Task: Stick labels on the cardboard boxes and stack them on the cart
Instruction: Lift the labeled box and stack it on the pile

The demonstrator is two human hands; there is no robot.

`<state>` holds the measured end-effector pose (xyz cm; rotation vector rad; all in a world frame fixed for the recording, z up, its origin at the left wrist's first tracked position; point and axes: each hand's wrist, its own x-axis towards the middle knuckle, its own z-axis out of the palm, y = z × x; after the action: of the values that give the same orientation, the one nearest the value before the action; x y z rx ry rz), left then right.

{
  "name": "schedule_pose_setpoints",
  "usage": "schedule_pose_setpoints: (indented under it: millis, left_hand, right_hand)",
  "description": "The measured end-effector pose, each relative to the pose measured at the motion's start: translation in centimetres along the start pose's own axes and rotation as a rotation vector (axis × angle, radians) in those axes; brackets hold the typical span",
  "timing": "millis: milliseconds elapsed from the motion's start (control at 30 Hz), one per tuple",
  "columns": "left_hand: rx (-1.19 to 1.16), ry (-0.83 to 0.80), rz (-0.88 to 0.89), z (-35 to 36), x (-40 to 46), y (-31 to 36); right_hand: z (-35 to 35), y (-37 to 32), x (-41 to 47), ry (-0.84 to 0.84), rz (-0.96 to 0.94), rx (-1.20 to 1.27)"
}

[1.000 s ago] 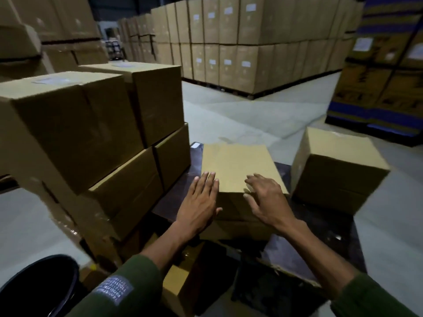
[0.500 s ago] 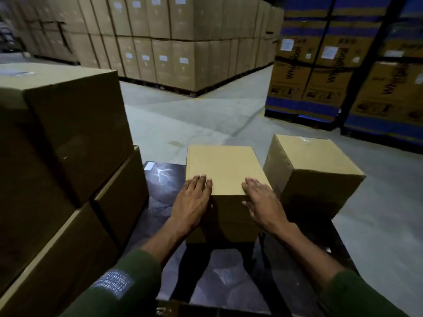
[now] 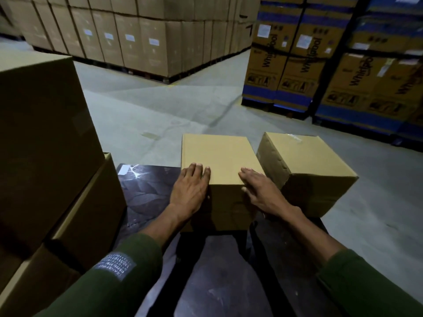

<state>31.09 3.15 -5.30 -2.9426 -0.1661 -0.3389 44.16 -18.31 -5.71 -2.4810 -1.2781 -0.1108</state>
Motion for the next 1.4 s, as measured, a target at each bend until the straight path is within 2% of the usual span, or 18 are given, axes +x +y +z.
schedule_pose_setpoints:
  millis: [233,333,400,467,533,867,1400]
  left_hand:
    - [-0.07,-0.024,-0.02,1.0,2.5,0.3]
    - [-0.081,-0.029,-0.011,1.5,3.7,0.5]
    - [-0.087,-0.032,-0.01,1.7,4.5,0.9]
    - [-0.085,-0.033,-0.017,1.9,5.2,1.3]
    - [-0.08,-0.032,-0.022,2.1,5.9,1.7]
    - [-0.076,-0.04,-0.022,3.0,9.2,2.9]
    - [-0.04,-0.036,0.012,3.1,9.8,3.0]
  right_hand:
    - [-0.2,1.8,0.9,-0.004,-0.026,-0.021]
    - [-1.8,2.8,1.3,-0.032,0.009,0.157]
    - [-3.8,3.9,1.4,0.03,0.09,0.311]
    - [-5.7,5.9,1.2,0.132,0.179,0.352]
    - [-6.8,8.6,0.9,0.182,0.218,0.271]
    - [-7.1,18.1,1.4,0.092,0.282,0.079]
    - [-5.4,19.1,1.7,0.115,0.312,0.004]
